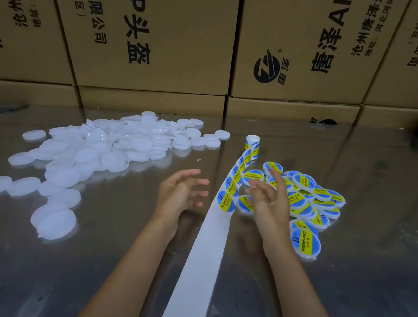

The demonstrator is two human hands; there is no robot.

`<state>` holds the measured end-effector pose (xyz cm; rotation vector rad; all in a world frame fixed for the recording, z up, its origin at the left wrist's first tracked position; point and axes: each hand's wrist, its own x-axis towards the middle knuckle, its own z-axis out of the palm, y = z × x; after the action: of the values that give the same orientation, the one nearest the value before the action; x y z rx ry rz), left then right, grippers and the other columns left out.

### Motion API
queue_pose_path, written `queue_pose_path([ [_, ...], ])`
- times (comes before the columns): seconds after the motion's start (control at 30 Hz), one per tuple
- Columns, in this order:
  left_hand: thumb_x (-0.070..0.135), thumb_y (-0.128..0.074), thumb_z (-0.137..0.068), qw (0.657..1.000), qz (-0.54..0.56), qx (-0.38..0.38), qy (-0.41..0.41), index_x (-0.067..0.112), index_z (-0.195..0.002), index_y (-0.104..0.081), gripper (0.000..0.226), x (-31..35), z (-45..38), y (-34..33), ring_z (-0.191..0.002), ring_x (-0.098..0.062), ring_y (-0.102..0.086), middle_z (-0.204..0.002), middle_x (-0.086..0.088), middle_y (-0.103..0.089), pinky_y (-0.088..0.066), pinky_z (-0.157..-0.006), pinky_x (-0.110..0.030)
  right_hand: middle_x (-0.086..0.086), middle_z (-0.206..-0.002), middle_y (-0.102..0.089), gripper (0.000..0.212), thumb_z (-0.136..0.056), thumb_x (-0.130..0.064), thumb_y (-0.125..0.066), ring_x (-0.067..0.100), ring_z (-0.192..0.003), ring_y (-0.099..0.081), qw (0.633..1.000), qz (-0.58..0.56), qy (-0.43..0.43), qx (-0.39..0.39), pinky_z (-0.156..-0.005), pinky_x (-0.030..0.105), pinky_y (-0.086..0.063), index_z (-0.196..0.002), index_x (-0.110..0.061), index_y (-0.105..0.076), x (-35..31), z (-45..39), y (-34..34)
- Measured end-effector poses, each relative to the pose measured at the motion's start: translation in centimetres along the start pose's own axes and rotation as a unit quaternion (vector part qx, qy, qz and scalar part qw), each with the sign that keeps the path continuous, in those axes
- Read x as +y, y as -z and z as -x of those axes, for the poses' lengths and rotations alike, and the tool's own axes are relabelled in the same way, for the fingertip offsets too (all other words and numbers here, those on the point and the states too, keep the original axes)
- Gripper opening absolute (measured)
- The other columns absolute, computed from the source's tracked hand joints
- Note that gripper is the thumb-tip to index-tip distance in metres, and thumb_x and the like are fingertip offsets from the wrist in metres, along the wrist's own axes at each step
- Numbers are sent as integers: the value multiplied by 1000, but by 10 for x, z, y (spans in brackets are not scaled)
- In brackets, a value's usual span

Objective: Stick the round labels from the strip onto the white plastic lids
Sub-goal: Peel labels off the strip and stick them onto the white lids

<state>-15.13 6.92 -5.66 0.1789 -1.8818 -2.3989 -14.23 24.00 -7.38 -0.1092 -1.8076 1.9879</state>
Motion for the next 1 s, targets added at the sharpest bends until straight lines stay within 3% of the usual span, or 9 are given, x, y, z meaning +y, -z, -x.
queue_pose_path([
  [0.1, -6, -45, -93, 994, -88, 55, -40, 16, -102, -66, 31, 0, 1, 4, -71, -16, -65, -96, -9, -73, -51, -55, -25, 0, -112, -67, 43, -90, 0, -57, 15, -108, -63, 981, 159, 71, -83, -83, 11, -45, -129, -18, -57, 7, 12, -10],
  [0.2, -7, -43, -84, 956, -251, 129, -82, 18, -106, -66, 41, 8, -1, 23, -101, -26, -66, -106, -6, -72, -50, -86, -33, -4, -126, -62, 43, -89, -10, -61, 10, -121, -54, 938, 283, 120, -160, -102, 25, -42, -131, -19, -60, 13, 18, -10],
  [0.27, 0, -50, -84, 892, -402, 186, -87, 19, -121, -64, 43, 15, 0, 46, -121, -31, -56, -121, -7, -66, -39, -107, -43, -3, -127, -61, 41, -89, -12, -61, 11, -123, -52, 932, 301, 119, -163, -106, 31, -41, -130, -19, -61, 12, 17, -8],
  [0.37, 19, -58, -93, 763, -603, 230, -32, 19, -140, -47, 49, 28, 2, 88, -140, -39, -33, -147, -16, -43, -16, -116, -61, -2, -126, -63, 39, -88, -13, -62, 15, -122, -52, 931, 311, 113, -153, -106, 33, -41, -127, -17, -63, 11, 16, -9],
  [0.47, 34, -58, -97, 709, -655, 245, 92, 16, -150, -28, 63, 40, 7, 125, -146, -47, -17, -159, -21, -19, -17, -115, -64, -1, -124, -63, 38, -88, -13, -62, 14, -120, -52, 926, 325, 112, -158, -103, 28, -40, -126, -16, -63, 11, 17, -10],
  [0.6, 25, -55, -99, 700, -663, 232, 132, 9, -144, -36, 51, 42, 10, 147, -138, -45, -34, -151, -25, -31, -33, -110, -54, 0, -124, -63, 37, -89, -14, -62, 14, -119, -51, 924, 329, 107, -161, -102, 26, -39, -125, -16, -63, 11, 17, -9],
  [0.7, 16, -49, -100, 662, -712, 218, 81, 5, -131, -52, 34, 41, 7, 147, -127, -42, -47, -136, -25, -48, -39, -105, -46, -1, -120, -64, 34, -89, -14, -62, 14, -116, -52, 923, 332, 113, -157, -95, 21, -37, -123, -16, -65, 11, 16, -10],
  [0.87, 25, -49, -99, 648, -740, 179, 2, 8, -117, -61, 27, 34, -2, 133, -116, -38, -55, -120, -20, -60, -35, -110, -48, -4, -110, -66, 32, -85, -15, -66, 15, -107, -51, 911, 356, 152, -140, -94, 26, -39, -117, -19, -67, 12, 17, -9],
  [1.0, 27, -50, -98, 682, -711, 135, -105, 6, -118, -63, 32, 14, -6, 110, -107, -40, -58, -114, -22, -63, -43, -99, -44, -5, -115, -64, 36, -83, -23, -69, 17, -114, -50, 888, 409, 164, -135, -99, 32, -31, -119, -23, -65, 16, 16, -10],
])
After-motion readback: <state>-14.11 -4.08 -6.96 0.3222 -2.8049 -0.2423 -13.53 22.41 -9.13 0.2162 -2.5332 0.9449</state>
